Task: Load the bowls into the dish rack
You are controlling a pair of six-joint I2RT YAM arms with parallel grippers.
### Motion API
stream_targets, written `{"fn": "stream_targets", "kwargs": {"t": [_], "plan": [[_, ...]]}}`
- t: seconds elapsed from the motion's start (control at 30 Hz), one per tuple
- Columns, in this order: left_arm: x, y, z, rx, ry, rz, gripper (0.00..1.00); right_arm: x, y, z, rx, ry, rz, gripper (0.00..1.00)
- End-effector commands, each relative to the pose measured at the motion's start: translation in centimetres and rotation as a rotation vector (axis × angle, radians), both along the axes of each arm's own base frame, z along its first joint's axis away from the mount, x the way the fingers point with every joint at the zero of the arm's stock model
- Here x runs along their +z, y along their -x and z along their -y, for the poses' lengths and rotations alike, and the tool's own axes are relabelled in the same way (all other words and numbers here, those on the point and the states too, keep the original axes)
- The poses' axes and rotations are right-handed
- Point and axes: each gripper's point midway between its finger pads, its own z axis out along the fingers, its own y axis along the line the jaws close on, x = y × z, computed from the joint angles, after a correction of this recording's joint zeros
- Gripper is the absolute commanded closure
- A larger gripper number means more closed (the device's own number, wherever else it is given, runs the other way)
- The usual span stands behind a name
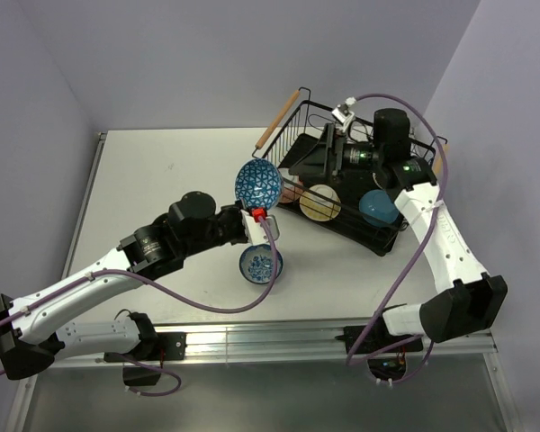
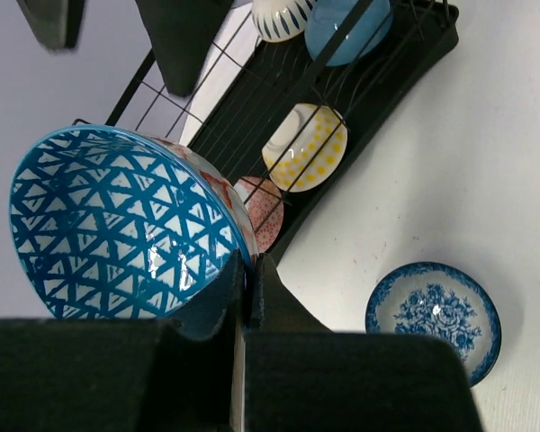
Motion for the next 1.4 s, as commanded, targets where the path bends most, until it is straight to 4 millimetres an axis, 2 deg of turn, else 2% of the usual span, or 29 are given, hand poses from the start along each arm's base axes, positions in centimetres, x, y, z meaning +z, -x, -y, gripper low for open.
{"fn": "stream_targets", "kwargs": {"t": [0.0,0.2,0.4,0.57,0.7,0.83,0.97,1.03,1.13,1.17,1.2,1.27,1.3,1.37], "plan": [[5.0,-0.1,0.5,0.003,0.167,0.063,1.0,1.0,1.9,-2.1,0.066,-0.04,0.022,0.0],[5.0,0.2,0.8,-0.007,0.194,0.046,1.0,0.7,3.1,-4.1,0.122,-0.059,-0.001,0.0],[5.6,0.7,0.7,-0.024,0.226,0.034,1.0,0.3,3.2,-5.1,0.14,-0.07,-0.026,0.0],[5.6,1.0,0.7,-0.026,0.243,0.006,1.0,1.0,3.8,-5.8,0.183,-0.103,-0.008,0.01],[5.8,1.2,0.9,-0.032,0.26,-0.01,1.0,0.6,4.1,-6.0,0.199,-0.106,-0.023,0.04],[5.8,1.0,0.9,-0.024,0.261,-0.006,1.0,0.8,4.4,-6.0,0.212,-0.119,-0.038,0.14],[5.9,0.9,0.9,-0.025,0.259,0.0,1.0,0.2,4.8,-6.0,0.224,-0.122,-0.079,0.18],[5.7,0.9,1.0,-0.027,0.252,0.002,1.0,0.0,5.0,-5.9,0.233,-0.125,-0.1,0.19],[5.7,1.0,0.9,-0.03,0.251,0.007,1.0,-0.2,5.2,-5.9,0.244,-0.127,-0.107,0.12],[5.7,1.0,1.0,-0.033,0.249,0.003,1.0,-0.2,5.2,-5.9,0.246,-0.127,-0.105,0.13],[5.5,1.0,1.0,-0.033,0.246,0.003,1.0,-0.1,5.2,-5.9,0.245,-0.127,-0.103,0.16],[5.6,1.0,1.0,-0.032,0.246,0.007,1.0,-0.2,5.3,-6.0,0.251,-0.131,-0.111,0.28],[5.6,0.9,1.0,-0.032,0.245,0.008,1.0,-0.1,5.2,-6.0,0.253,-0.134,-0.106,0.4],[5.6,0.8,1.0,-0.029,0.244,0.008,1.0,0.1,5.2,-6.0,0.257,-0.137,-0.099,0.55]]}}
